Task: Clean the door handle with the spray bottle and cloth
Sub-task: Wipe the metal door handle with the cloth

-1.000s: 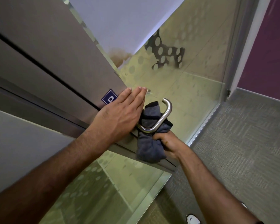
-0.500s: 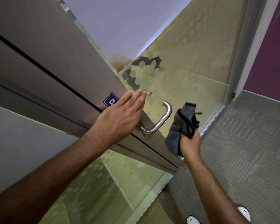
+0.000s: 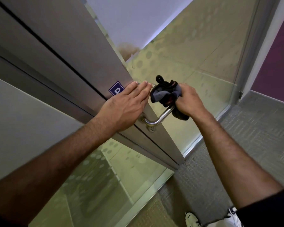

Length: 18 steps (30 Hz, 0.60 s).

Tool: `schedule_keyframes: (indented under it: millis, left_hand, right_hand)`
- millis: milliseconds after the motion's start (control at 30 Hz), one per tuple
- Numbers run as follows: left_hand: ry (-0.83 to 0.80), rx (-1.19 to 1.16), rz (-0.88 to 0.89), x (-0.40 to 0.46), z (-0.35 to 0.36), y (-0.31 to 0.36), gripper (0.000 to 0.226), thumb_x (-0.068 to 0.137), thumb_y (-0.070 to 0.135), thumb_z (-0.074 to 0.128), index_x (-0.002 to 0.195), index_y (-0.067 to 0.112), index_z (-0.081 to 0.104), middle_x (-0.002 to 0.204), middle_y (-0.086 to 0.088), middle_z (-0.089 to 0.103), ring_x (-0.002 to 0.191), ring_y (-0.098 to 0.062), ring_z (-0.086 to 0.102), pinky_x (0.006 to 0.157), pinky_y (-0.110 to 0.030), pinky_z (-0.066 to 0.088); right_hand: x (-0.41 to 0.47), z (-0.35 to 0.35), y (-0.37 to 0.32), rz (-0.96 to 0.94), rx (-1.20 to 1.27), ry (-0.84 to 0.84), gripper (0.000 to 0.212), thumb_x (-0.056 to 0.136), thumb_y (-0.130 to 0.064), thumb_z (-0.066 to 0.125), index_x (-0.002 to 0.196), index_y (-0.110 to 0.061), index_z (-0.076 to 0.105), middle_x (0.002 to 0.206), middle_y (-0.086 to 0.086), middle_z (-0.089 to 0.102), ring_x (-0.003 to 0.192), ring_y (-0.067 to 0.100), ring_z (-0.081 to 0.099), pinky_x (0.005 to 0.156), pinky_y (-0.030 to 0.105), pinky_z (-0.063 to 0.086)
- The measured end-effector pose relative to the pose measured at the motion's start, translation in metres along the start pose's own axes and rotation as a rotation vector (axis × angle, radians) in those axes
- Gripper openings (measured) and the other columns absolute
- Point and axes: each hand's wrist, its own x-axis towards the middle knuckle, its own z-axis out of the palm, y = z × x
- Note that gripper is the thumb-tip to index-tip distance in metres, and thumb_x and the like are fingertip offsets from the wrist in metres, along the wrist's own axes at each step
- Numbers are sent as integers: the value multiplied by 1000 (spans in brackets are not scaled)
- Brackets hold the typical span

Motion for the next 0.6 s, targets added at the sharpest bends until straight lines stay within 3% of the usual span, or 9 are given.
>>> schedule_keyframes:
  millis: [100,233,333,433,500,600]
  left_hand:
    - [-6,23,19,-1,-1,0,64,101,26,14,159,1,3,169,-23,-1,158,-34,3,129,-49,6]
    - [-49,-26,12,0,-9,-2,65,102,25,22,160,3,0,169,-21,-3,158,-32,-1,129,-48,5]
    - [-78,-79,14,-5,-24,-7,67,98,26,23,161,7,8,170,-16,4,158,-29,2,128,-48,-6]
    - [-29,-73,-66,-23,-40,-26,70,92,32,22,159,11,24,169,-12,20,158,-27,11,121,-51,-18]
    - [11,-31,-164,-38,-48,-39,72,91,36,25,159,12,24,169,-12,20,158,-29,11,121,-54,-18]
    - [79,-39,-292,-51,-58,-46,67,95,34,25,158,11,28,169,-13,20,158,-30,12,122,-53,-16]
  right_hand:
    - [-9,1,0,-248,-233,1,31,86,-2,57,108,-21,69,105,-1,61,95,21,53,79,29,37]
    - [-52,3,-7,-499,-408,-16,49,76,-16,34,105,-17,73,109,4,68,106,33,54,92,41,45]
    - [-69,1,-8,-485,-92,10,43,73,3,57,107,-17,74,105,2,68,109,30,53,95,49,45]
    - [-71,6,-18,-271,409,377,45,76,1,74,115,-19,70,110,-4,62,110,26,59,95,48,50]
    - [-70,18,-37,-247,539,587,43,86,-8,69,128,-13,61,119,-5,54,113,20,59,95,41,55]
    - [-58,48,-70,-362,569,634,48,88,-11,59,134,-22,52,136,-8,46,131,12,49,107,33,47]
